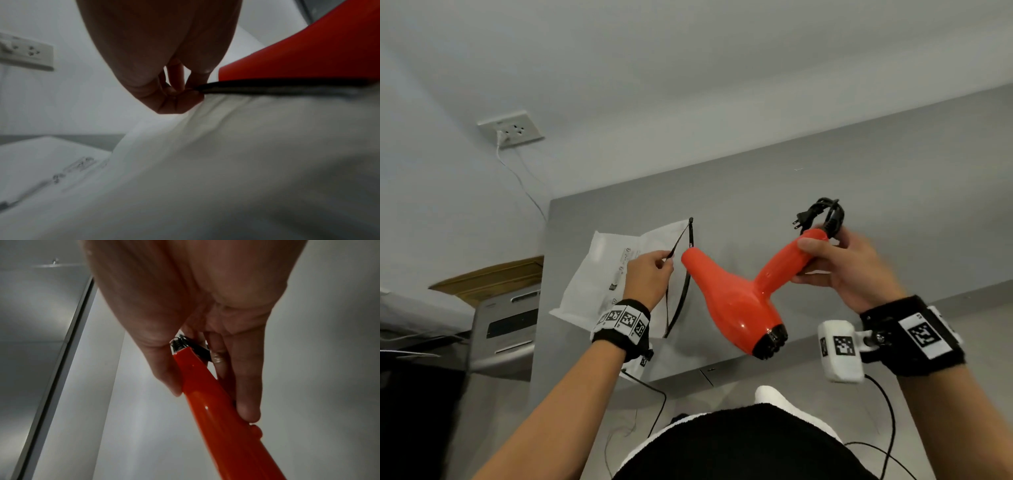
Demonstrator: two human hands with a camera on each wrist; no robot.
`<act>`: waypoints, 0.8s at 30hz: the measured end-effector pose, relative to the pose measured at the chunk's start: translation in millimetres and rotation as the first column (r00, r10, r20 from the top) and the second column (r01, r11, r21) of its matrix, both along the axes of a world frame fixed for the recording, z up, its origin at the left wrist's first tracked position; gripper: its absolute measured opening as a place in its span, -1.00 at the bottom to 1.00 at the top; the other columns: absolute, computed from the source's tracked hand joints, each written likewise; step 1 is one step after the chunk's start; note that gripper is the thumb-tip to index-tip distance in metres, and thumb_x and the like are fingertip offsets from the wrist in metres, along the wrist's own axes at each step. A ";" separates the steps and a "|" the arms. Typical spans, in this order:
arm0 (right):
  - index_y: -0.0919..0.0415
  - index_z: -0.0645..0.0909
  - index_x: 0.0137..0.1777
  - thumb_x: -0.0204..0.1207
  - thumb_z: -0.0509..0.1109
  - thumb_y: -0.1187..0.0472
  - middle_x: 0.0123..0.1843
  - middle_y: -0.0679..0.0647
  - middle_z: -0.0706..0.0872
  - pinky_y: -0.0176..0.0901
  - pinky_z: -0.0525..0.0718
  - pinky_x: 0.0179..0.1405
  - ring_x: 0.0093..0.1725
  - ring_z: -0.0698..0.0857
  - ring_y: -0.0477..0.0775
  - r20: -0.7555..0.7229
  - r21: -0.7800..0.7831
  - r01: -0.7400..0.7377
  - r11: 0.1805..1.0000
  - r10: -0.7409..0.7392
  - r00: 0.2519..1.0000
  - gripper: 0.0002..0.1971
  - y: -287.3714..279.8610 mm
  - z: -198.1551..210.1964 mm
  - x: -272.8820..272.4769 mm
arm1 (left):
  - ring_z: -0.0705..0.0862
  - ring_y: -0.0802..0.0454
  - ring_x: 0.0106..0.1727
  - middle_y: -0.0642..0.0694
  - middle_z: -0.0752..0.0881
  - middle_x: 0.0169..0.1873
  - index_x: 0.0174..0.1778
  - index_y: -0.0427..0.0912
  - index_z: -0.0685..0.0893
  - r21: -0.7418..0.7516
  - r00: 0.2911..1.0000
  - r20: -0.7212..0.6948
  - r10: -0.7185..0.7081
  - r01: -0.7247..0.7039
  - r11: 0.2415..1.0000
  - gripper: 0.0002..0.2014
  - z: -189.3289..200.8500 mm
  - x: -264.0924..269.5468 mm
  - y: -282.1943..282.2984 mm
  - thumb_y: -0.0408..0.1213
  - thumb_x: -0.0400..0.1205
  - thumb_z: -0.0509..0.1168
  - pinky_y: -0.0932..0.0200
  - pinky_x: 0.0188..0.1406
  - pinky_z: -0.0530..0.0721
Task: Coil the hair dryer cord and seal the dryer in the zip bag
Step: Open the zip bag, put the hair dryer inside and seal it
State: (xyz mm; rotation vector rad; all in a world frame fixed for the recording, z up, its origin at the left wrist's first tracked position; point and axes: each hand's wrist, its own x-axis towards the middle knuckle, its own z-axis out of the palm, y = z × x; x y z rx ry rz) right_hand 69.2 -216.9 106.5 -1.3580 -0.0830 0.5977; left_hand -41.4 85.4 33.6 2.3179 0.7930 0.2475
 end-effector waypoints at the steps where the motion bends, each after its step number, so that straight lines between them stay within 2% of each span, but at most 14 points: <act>1: 0.12 0.67 0.10 0.53 0.51 0.35 -0.10 0.23 0.71 0.26 0.85 -0.12 -0.28 0.77 0.24 0.009 -0.021 -0.023 0.999 0.024 1.000 -0.79 5.3 1.4 -4.0 | 0.68 0.05 0.03 -0.14 0.85 0.03 0.33 -0.17 0.80 0.011 0.999 0.036 -0.016 0.015 1.000 -0.71 6.4 2.8 -3.6 -0.25 0.74 0.31 0.14 0.33 0.60; 4: 0.22 0.64 0.22 0.51 0.53 0.35 -0.07 0.29 0.71 0.33 0.84 -0.08 -0.20 0.75 0.33 0.002 -0.073 -0.041 0.996 0.041 0.999 -0.70 22.8 -1.1 -15.8 | 0.73 -0.04 0.13 -0.13 0.84 0.09 0.30 -0.14 0.82 0.057 0.989 0.109 -0.100 0.094 0.994 -0.73 24.4 6.6 -15.3 -0.27 0.74 0.31 0.03 0.34 0.64; 7: 0.28 0.60 0.29 0.52 0.53 0.35 -0.04 0.29 0.69 0.30 0.84 -0.10 -0.31 0.76 0.24 -0.041 -0.045 0.025 0.999 -0.027 0.999 -0.65 39.6 -6.4 -21.3 | 0.71 0.03 0.03 -0.03 0.80 -0.04 0.28 -0.07 0.83 0.093 0.957 0.091 -0.274 0.266 0.959 -0.74 33.0 1.7 -32.5 -0.25 0.75 0.30 0.06 0.19 0.66; 9: 0.28 0.59 0.28 0.53 0.53 0.34 -0.03 0.27 0.71 0.22 0.85 -0.15 -0.34 0.78 0.20 -0.054 -0.023 0.112 0.993 -0.113 0.992 -0.66 49.3 -7.6 -21.4 | 0.71 0.04 0.05 0.01 0.80 -0.02 0.27 -0.05 0.82 0.119 0.939 0.098 -0.331 0.319 0.940 -0.74 35.0 -2.8 -42.6 -0.22 0.76 0.28 0.06 0.20 0.65; 11: 0.26 0.58 0.29 0.53 0.53 0.35 -0.03 0.25 0.73 0.18 0.85 -0.16 -0.31 0.81 0.20 -0.063 0.009 0.204 0.979 -0.203 0.977 -0.64 56.4 -7.9 -21.0 | 0.74 0.08 0.11 0.02 0.84 0.08 0.28 -0.05 0.81 0.083 0.938 0.157 -0.308 0.298 0.951 -0.75 38.7 -5.5 -47.6 -0.20 0.76 0.28 0.10 0.27 0.65; 12: 0.25 0.57 0.29 0.53 0.53 0.36 -0.02 0.24 0.74 0.18 0.85 -0.15 -0.29 0.82 0.19 -0.070 0.029 0.245 0.969 -0.242 0.968 -0.64 59.0 -7.5 -20.9 | 0.73 0.13 0.08 0.06 0.84 0.06 0.30 -0.05 0.79 0.059 0.936 0.179 -0.302 0.296 0.953 -0.75 40.8 -6.4 -49.6 -0.19 0.77 0.29 0.14 0.26 0.66; 15: 0.21 0.57 0.18 0.50 0.54 0.38 0.03 0.24 0.75 0.18 0.86 -0.10 -0.22 0.83 0.21 -0.083 0.081 0.342 0.936 -0.335 0.938 -0.69 67.1 -6.1 -22.5 | 0.65 0.29 -0.13 0.20 0.72 -0.19 0.35 -0.05 0.76 0.029 0.921 0.194 -0.339 0.340 0.940 -0.74 49.7 -6.1 -61.9 -0.19 0.78 0.30 0.25 0.08 0.65; 18: 0.15 0.58 0.05 0.46 0.57 0.37 0.09 0.28 0.77 0.12 0.87 -0.06 -0.05 0.84 0.23 -0.047 0.076 0.381 0.922 -0.378 0.925 -0.72 78.6 -4.8 -31.5 | 0.63 0.32 -0.26 0.16 0.65 -0.34 0.34 -0.04 0.75 0.013 0.912 0.270 -0.308 0.316 0.949 -0.75 57.9 2.2 -77.1 -0.21 0.76 0.32 0.47 -0.13 0.56; 20: 0.11 0.58 0.03 0.44 0.59 0.37 0.16 0.28 0.76 0.06 0.87 -0.05 0.10 0.83 0.24 -0.017 0.065 0.389 0.919 -0.389 0.921 -0.72 84.1 -7.0 -39.0 | 0.61 0.32 -0.30 0.13 0.64 -0.33 0.35 -0.06 0.74 -0.017 0.918 0.310 -0.245 0.264 0.964 -0.75 63.2 10.6 -83.6 -0.22 0.76 0.31 0.52 -0.21 0.53; 22: 0.09 0.60 0.05 0.41 0.61 0.34 0.16 0.19 0.74 0.08 0.86 0.01 0.16 0.81 0.16 0.056 0.056 0.382 0.922 -0.385 0.921 -0.69 86.1 -9.3 -45.9 | 0.59 0.29 -0.33 0.09 0.62 -0.34 0.34 -0.07 0.72 -0.055 0.923 0.332 -0.194 0.224 0.973 -0.75 67.0 17.2 -85.3 -0.23 0.76 0.30 0.50 -0.23 0.54; 24: 0.04 0.62 0.05 0.38 0.64 0.27 0.08 0.05 0.77 -0.01 0.83 0.08 0.12 0.81 -0.03 0.200 0.002 0.346 0.938 -0.339 0.919 -0.67 84.9 -12.1 -51.1 | 0.60 0.23 -0.34 0.03 0.63 -0.35 0.33 -0.05 0.71 -0.092 0.925 0.343 -0.160 0.203 0.975 -0.76 70.0 21.9 -84.7 -0.24 0.76 0.30 0.44 -0.22 0.61</act>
